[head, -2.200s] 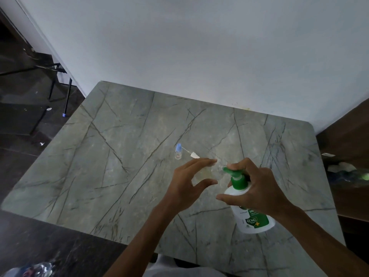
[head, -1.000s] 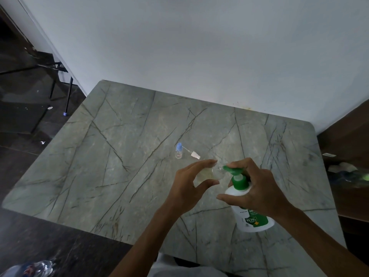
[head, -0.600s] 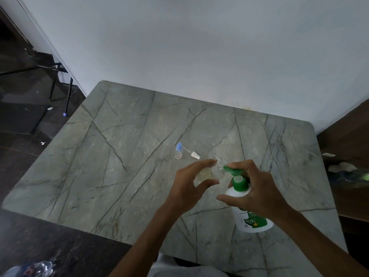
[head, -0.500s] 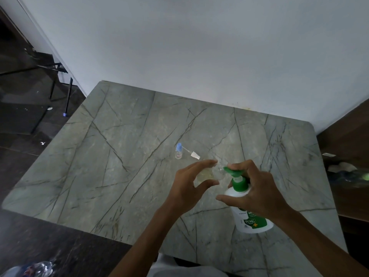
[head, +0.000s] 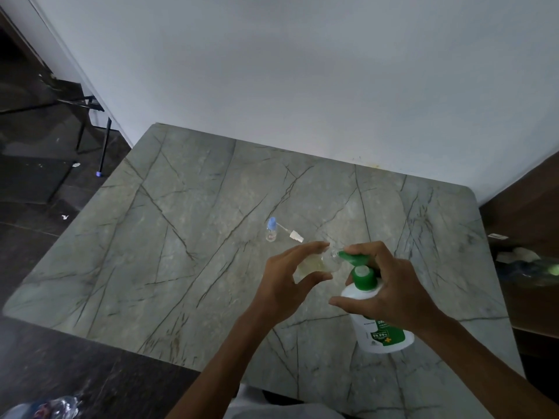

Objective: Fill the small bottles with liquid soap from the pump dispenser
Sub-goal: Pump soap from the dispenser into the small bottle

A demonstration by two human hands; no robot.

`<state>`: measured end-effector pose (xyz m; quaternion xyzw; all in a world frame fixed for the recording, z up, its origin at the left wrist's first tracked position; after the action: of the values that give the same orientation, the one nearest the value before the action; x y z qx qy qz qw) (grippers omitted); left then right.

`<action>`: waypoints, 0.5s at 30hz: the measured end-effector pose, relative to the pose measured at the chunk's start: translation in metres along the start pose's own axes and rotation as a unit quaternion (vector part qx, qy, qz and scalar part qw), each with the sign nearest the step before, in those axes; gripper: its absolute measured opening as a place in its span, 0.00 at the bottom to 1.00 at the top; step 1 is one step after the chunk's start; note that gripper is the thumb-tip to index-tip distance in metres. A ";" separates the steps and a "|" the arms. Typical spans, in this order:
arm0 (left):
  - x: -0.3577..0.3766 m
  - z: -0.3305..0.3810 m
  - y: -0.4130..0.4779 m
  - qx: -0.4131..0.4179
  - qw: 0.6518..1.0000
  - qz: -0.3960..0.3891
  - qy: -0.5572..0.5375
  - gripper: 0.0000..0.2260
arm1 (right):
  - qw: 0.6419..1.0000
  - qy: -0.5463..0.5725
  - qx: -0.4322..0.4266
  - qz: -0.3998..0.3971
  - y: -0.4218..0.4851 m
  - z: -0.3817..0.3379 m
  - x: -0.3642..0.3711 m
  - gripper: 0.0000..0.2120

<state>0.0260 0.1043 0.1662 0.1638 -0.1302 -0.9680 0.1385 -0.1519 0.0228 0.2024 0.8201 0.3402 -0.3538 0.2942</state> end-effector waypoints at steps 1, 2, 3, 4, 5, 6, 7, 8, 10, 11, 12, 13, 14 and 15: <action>0.000 0.000 0.000 0.001 1.000 -0.002 0.001 0.22 | 1.000 -0.001 -0.001 0.001 -0.001 0.000 0.000 0.37; 0.000 0.001 0.000 0.002 1.000 -0.003 0.002 0.22 | 1.000 -0.001 -0.001 0.001 -0.002 0.000 0.001 0.37; 0.000 0.001 -0.001 0.003 1.000 -0.004 0.001 0.22 | 1.000 -0.001 0.001 0.002 -0.002 0.000 0.001 0.37; 0.000 0.001 -0.001 0.003 1.000 -0.003 0.001 0.22 | 1.000 0.001 0.004 0.003 -0.002 -0.001 0.001 0.37; 0.000 0.001 -0.001 0.002 1.000 -0.002 0.000 0.22 | 1.000 0.003 0.007 0.005 -0.003 -0.001 0.002 0.37; 0.000 0.001 -0.002 0.003 1.000 -0.001 -0.001 0.22 | 1.000 0.004 0.008 0.007 -0.003 -0.001 0.002 0.36; 0.000 0.001 -0.002 0.004 1.000 0.000 -0.002 0.22 | 1.000 0.001 0.008 0.009 -0.003 -0.002 0.003 0.36; 0.000 0.001 -0.002 0.004 1.000 0.000 -0.003 0.22 | 1.000 -0.003 0.006 0.010 -0.002 -0.003 0.003 0.36; 0.000 0.001 -0.003 0.004 1.000 -0.001 -0.002 0.22 | 1.000 -0.008 0.000 0.011 -0.002 -0.004 0.002 0.34; 0.000 0.001 -0.003 0.003 1.000 -0.002 0.000 0.22 | 1.000 -0.008 0.000 0.012 -0.001 -0.004 0.002 0.33; -0.001 0.001 -0.004 0.003 1.000 -0.001 0.001 0.22 | 1.000 -0.008 0.000 0.014 -0.001 -0.004 0.001 0.32; -0.001 0.001 -0.004 0.004 1.000 -0.001 0.002 0.22 | 1.000 -0.009 -0.001 0.016 -0.001 -0.005 0.001 0.31; -0.001 0.001 -0.005 0.006 1.000 0.000 0.002 0.22 | 1.000 -0.011 -0.002 0.018 0.000 -0.005 0.000 0.31; -0.001 0.001 -0.006 0.006 1.000 0.001 0.001 0.22 | 1.000 -0.014 -0.004 0.019 0.000 -0.006 0.000 0.30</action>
<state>0.0248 0.1100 0.1656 0.1658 -0.1359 -0.9668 0.1387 -0.1493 0.0269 0.2056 0.8202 0.3214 -0.3582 0.3093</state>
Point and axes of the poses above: each hand's wrist, its own y-axis towards the middle knuckle, its own x-axis out of the palm, z = x × y, the point moved 2 cm from there along y, towards the middle knuckle, and after that the axes turned 13 degrees about -y, right-handed, at the moved point
